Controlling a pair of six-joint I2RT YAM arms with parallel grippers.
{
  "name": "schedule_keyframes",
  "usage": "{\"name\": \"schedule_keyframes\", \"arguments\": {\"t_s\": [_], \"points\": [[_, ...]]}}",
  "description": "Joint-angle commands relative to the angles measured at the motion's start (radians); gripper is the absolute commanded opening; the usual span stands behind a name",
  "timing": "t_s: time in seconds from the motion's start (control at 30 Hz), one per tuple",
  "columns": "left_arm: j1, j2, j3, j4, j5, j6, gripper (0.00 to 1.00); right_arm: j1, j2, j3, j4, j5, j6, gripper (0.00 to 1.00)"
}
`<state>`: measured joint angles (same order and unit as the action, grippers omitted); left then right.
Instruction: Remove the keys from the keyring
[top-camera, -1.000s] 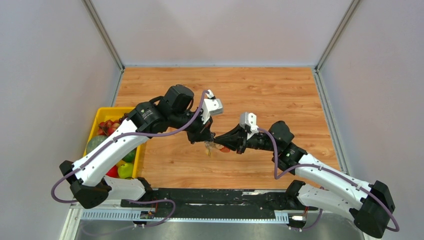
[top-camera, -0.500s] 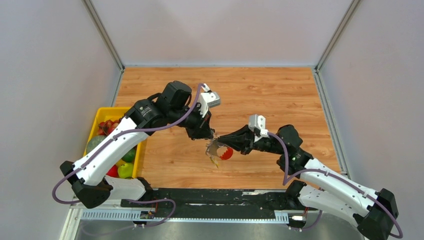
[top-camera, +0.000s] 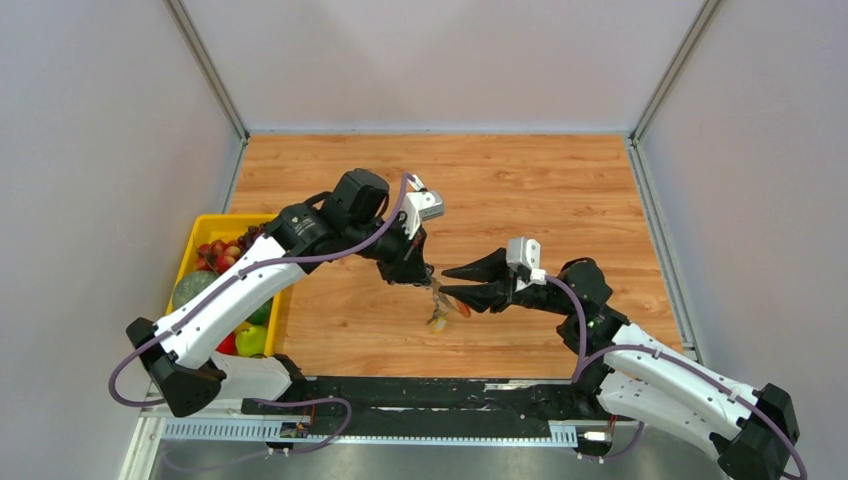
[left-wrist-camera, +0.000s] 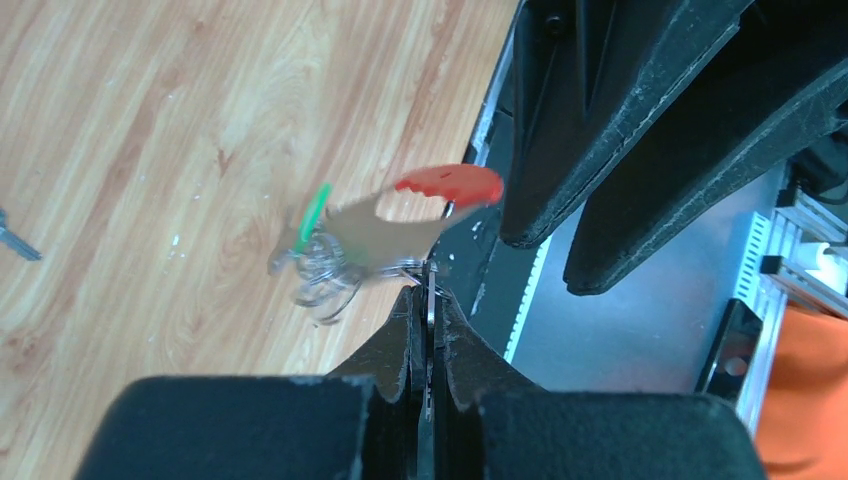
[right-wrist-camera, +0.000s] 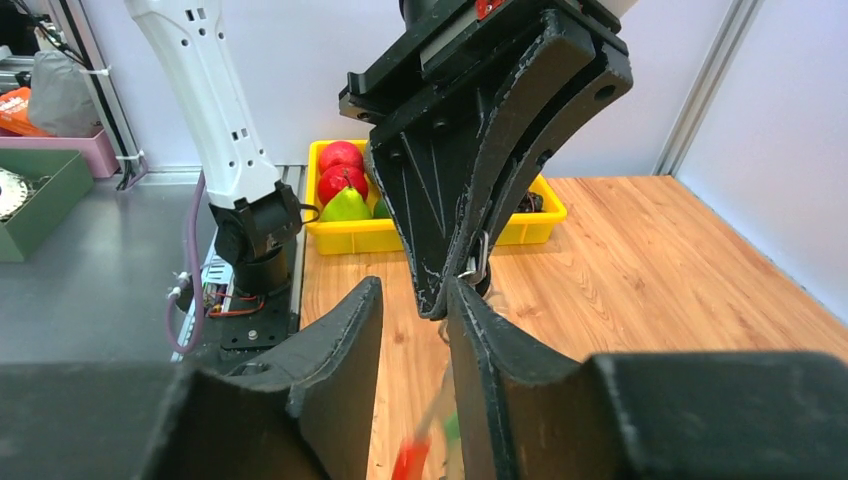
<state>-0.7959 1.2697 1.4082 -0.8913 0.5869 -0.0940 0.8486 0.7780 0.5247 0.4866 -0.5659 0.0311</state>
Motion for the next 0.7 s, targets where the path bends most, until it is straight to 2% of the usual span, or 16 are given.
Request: {"name": "schedule_keyframes", "arguments": {"t_s": [0.0,0.13,0.67], "points": [[0.004,-0.057,0.047,0.024,-0.014,0.066,0.00,0.004,-0.001,0.033,0.039,0.003,-0.007,0.36],[0.005,-0.093,0.039,0.024,0.006,0.092,0.00,0.003,0.014,0.043,0.033,0.002,0.008,0.32],[-0.025,-0.091,0.044,0.023,0.031,0.121,0.00,0.003,0.115,0.104,0.003,-0.071,0.038,0.32]]}}
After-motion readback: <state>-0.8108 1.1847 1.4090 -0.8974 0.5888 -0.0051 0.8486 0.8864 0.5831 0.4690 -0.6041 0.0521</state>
